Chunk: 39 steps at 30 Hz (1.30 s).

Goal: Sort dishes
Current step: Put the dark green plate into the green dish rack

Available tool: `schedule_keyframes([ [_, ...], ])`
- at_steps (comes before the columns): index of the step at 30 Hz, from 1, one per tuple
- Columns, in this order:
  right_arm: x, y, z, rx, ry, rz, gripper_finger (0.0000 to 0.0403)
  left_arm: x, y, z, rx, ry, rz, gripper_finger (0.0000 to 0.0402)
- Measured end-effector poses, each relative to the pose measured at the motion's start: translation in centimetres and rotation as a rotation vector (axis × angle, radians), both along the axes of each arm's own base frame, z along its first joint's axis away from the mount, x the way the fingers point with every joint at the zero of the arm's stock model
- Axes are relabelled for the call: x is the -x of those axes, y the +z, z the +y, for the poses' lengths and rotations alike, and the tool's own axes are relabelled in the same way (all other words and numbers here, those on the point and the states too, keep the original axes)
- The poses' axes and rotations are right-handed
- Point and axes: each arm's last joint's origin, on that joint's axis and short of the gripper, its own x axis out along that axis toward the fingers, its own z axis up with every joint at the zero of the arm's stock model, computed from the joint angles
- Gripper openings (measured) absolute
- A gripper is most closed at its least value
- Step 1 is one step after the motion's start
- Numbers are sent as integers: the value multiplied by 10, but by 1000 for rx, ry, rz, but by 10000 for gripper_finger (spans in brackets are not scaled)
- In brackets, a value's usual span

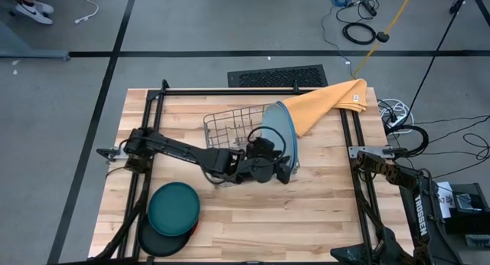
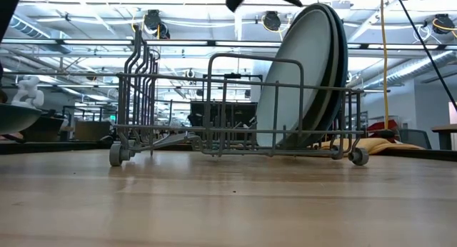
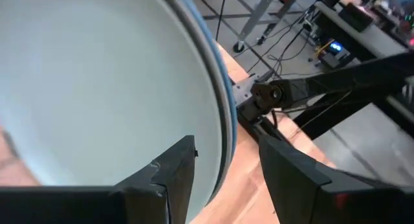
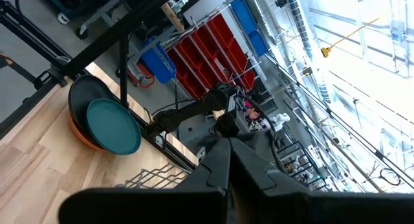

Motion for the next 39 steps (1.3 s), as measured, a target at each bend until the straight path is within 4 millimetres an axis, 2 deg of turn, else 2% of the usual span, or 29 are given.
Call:
schedule_keyframes([
  [4,0,0,0,-6,1,-1,0,25,21,-13,-117,-20,59,173],
  [8,0,0,0,-1,2,2,0,71,53,-30,-209,-29,107,173],
  [10,0,0,-1,1,2,3,0,98,70,-35,-203,-100,130,173],
  [13,1,-1,-2,9,2,6,0,130,82,-45,-119,-287,208,173],
  [17,1,-1,-2,12,1,7,0,152,63,-68,-13,-438,426,173],
  [21,-1,-1,-3,15,-4,7,0,159,22,-93,72,-476,751,173],
  [24,-3,-1,-3,12,-9,6,0,160,-12,-110,73,-526,1019,173],
  [28,-3,-1,-4,6,-9,5,0,162,-43,-127,132,-610,1274,173],
  [33,-3,-1,-4,3,-9,4,0,156,-60,-147,170,-551,1210,173],
  [39,-3,-2,-4,-6,0,24,0,153,-71,-150,188,-430,1201,173],
])
